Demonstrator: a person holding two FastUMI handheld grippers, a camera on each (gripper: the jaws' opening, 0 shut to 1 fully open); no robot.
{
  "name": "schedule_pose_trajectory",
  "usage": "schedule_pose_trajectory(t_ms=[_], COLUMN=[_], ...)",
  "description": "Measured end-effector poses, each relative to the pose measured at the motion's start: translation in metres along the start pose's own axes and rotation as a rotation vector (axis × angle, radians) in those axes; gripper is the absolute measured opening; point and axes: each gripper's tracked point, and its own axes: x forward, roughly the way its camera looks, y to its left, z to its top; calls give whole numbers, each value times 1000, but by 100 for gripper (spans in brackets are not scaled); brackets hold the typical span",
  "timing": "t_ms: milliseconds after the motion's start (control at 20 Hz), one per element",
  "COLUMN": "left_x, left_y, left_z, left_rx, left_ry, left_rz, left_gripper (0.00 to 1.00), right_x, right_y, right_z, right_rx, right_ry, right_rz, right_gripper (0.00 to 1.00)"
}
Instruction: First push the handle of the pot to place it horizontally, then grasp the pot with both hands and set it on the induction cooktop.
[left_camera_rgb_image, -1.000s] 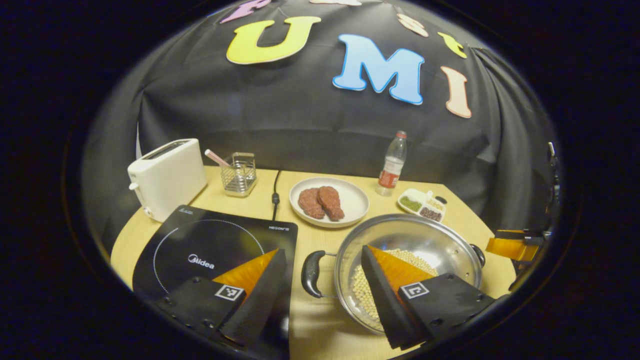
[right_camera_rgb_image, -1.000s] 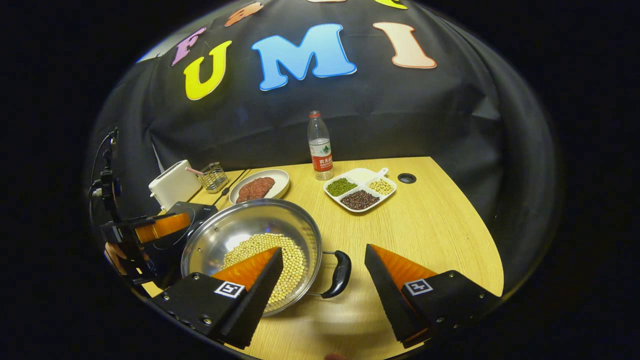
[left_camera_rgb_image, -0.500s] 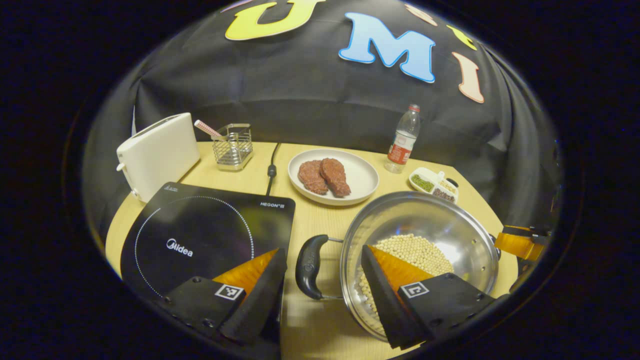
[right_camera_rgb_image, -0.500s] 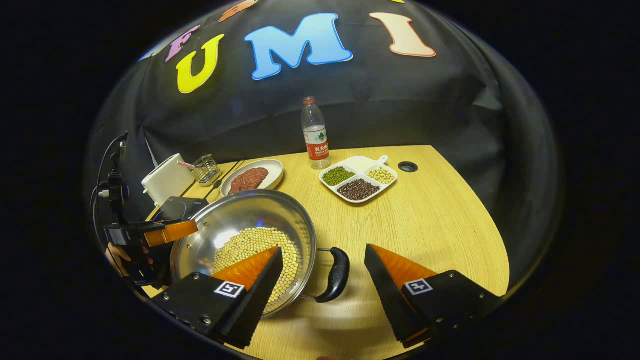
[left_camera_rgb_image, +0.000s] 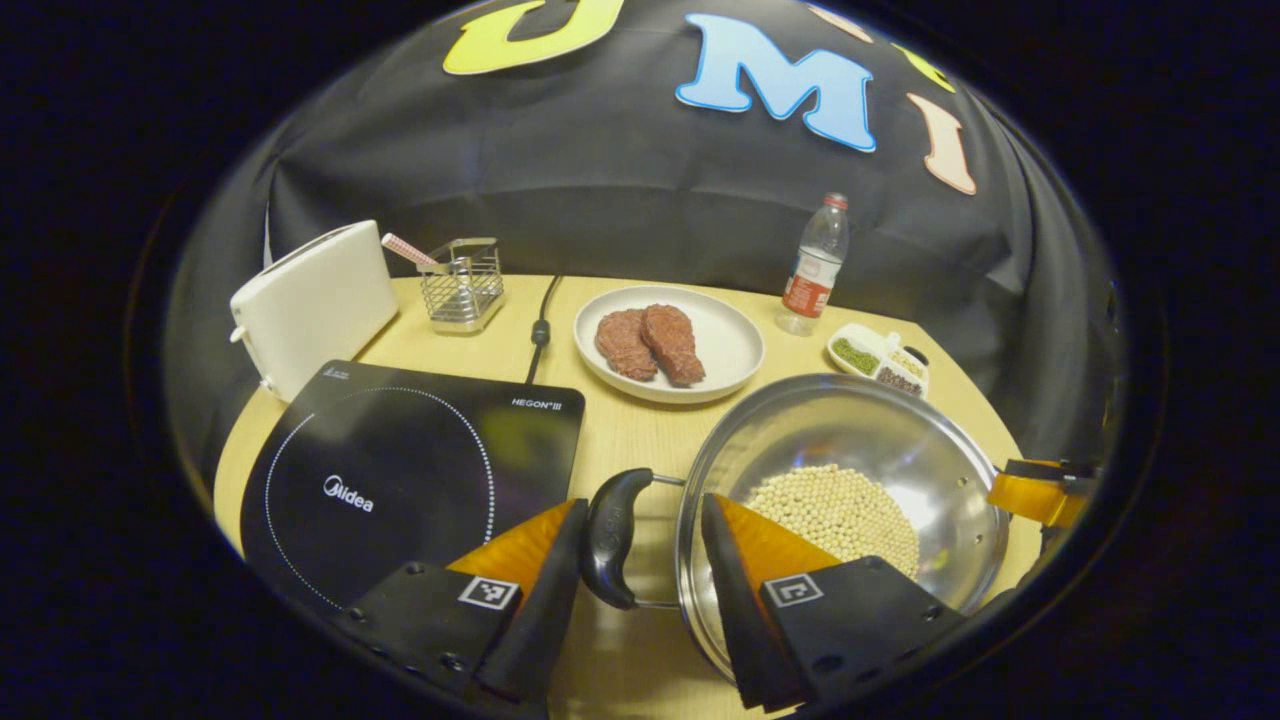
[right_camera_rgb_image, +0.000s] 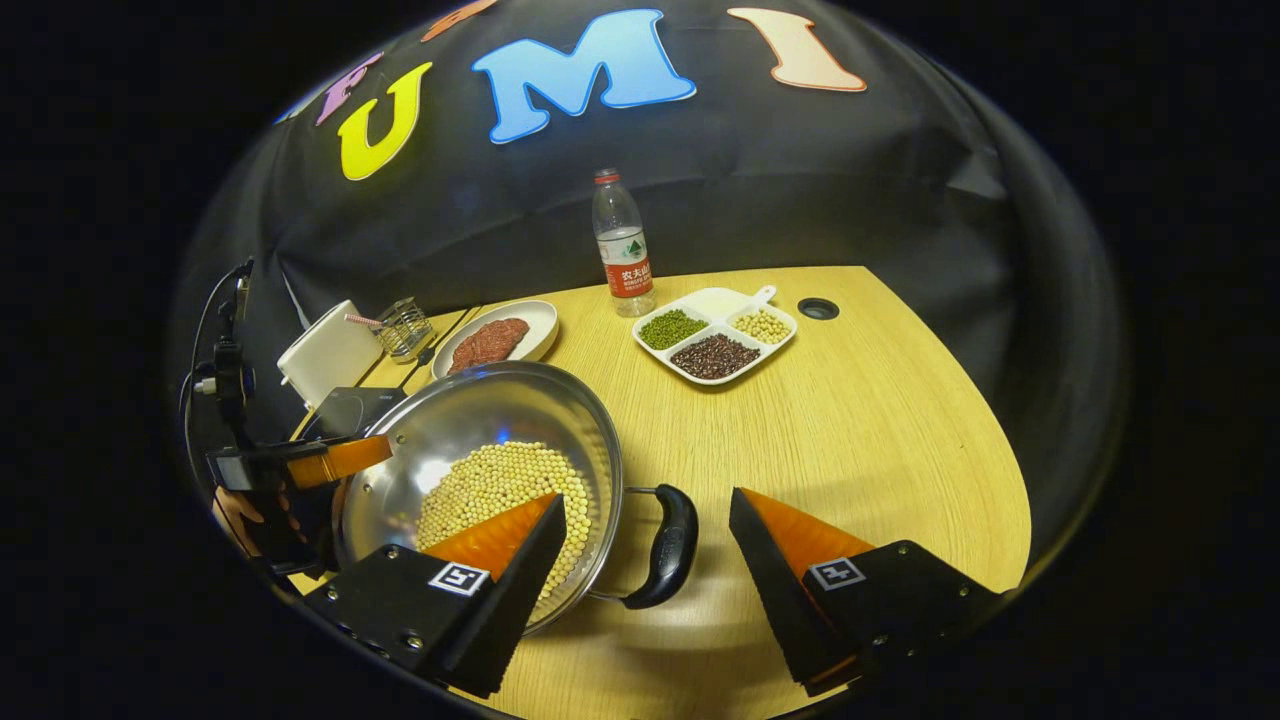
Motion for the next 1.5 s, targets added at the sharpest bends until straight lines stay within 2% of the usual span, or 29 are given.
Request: schedule_pose_trajectory(t_ms=[100, 300, 350, 500, 550, 600, 650, 700, 800, 900, 950, 1000, 1100, 1200, 1250, 1300, 1350, 1400, 1500], left_x=[2, 9, 10, 10, 10, 10, 11, 11, 9, 7, 5, 5, 5, 3, 1, -1, -5, -10, -22], left_y=[-3, -7, -7, -8, -8, -8, -7, -8, -8, -8, -8, -9, -9, -10, -10, -11, -13, -14, -15], left_z=[-4, -6, -7, -5, -6, -7, -7, -7, -7, -9, -8, -8, -9, -9, -10, -9, -7, -4, 5], left_rx=[19, 10, 8, 10, 7, 6, 6, 4, 10, 19, 16, 16, 13, 9, 1, -11, -17, -14, 2], left_ry=[22, 29, 30, 31, 30, 31, 30, 29, 32, 30, 28, 26, 21, 22, 23, 19, 14, 8, -8], left_rz=[4, 19, 21, 22, 22, 22, 22, 21, 21, 18, 19, 21, 29, 41, 44, 46, 44, 47, 53], left_gripper=[72, 75, 76, 77, 77, 77, 77, 80, 74, 68, 69, 63, 67, 67, 63, 67, 63, 67, 67], right_x=[3, 11, 12, 12, 11, 12, 12, 13, 13, 14, 16, 16, 16, 17, 14, 13, 11, 8, -2], right_y=[1, 0, -2, -8, -5, -5, -4, -4, -4, -4, -5, -5, -5, -6, -5, -6, -5, -6, -3], right_z=[-2, -8, -9, -20, -17, -19, -20, -19, -17, -11, -15, -15, -13, -11, -11, -8, -5, -2, 3], right_rx=[19, 47, 50, 62, 79, 78, 81, 91, 108, 134, 124, 116, 108, 91, 82, 78, 74, 67, 74], right_ry=[12, 48, 51, 98, 95, 100, 102, 104, 105, 112, 112, 121, 132, 131, 133, 128, 119, 124, 115], right_rz=[5, 6, -1, -17, -9, -16, -14, -17, -11, -3, -4, -3, -6, -17, -20, -17, -16, -10, -2], right_gripper=[100, 100, 86, 82, 70, 65, 66, 58, 59, 46, 45, 45, 45, 45, 45, 45, 45, 45, 45])
